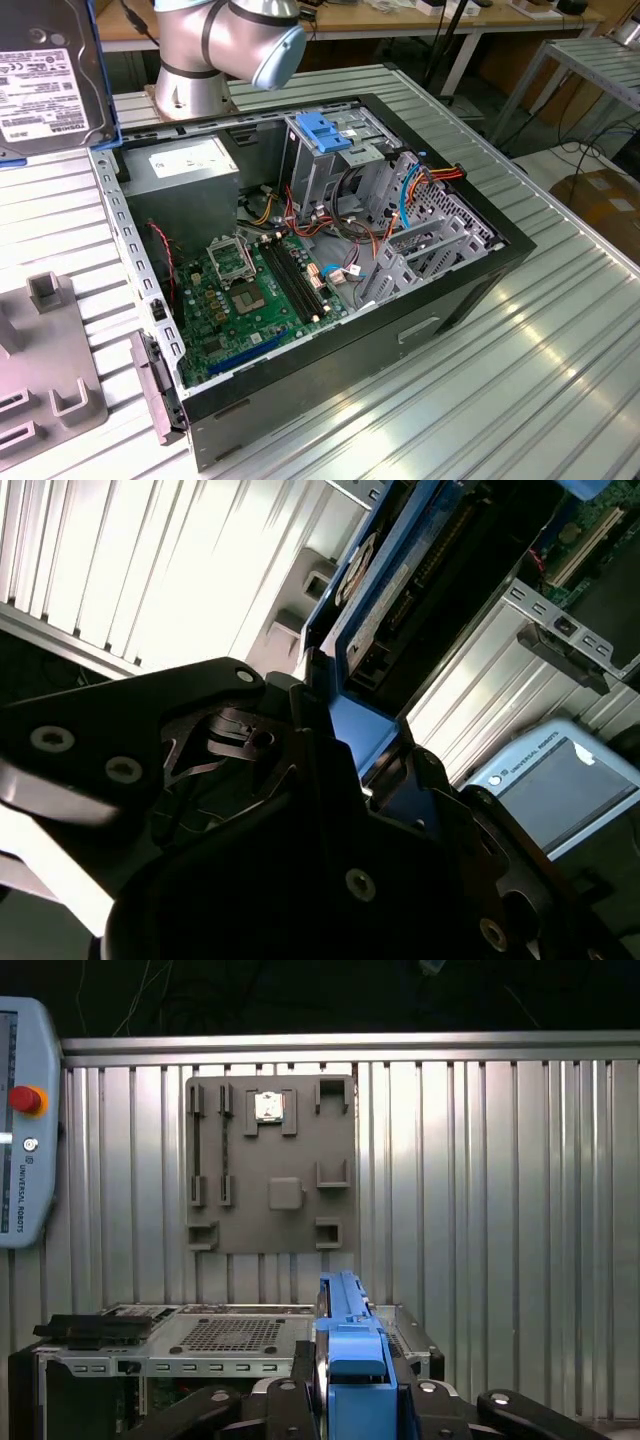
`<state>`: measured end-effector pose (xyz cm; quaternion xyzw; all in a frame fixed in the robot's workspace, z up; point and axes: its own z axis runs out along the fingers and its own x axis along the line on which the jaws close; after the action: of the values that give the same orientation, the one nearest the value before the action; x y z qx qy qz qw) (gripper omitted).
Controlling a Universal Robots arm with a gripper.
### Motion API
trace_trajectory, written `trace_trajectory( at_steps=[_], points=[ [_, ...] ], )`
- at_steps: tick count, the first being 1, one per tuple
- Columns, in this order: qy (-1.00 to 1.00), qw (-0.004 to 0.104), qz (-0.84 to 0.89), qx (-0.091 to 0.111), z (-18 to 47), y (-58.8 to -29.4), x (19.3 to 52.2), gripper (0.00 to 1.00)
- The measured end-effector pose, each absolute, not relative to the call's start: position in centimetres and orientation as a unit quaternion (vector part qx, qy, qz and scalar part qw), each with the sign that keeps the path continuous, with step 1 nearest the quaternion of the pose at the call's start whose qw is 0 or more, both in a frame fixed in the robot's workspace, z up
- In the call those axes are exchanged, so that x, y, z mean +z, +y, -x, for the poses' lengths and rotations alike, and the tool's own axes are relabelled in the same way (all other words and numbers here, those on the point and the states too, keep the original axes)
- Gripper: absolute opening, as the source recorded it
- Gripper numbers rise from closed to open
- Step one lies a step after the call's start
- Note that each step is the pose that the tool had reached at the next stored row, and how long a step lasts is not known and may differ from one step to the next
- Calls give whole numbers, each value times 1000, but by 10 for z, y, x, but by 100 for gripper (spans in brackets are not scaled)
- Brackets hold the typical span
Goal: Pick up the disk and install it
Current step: 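Pick up the disk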
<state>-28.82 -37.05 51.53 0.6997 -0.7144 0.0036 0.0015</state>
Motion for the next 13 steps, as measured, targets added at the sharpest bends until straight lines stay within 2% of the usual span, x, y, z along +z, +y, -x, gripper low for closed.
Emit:
trace_trajectory(
  at_steps=[13],
  points=[
    [-714,2,-700,4,193,-371,515,37]
  ],
)
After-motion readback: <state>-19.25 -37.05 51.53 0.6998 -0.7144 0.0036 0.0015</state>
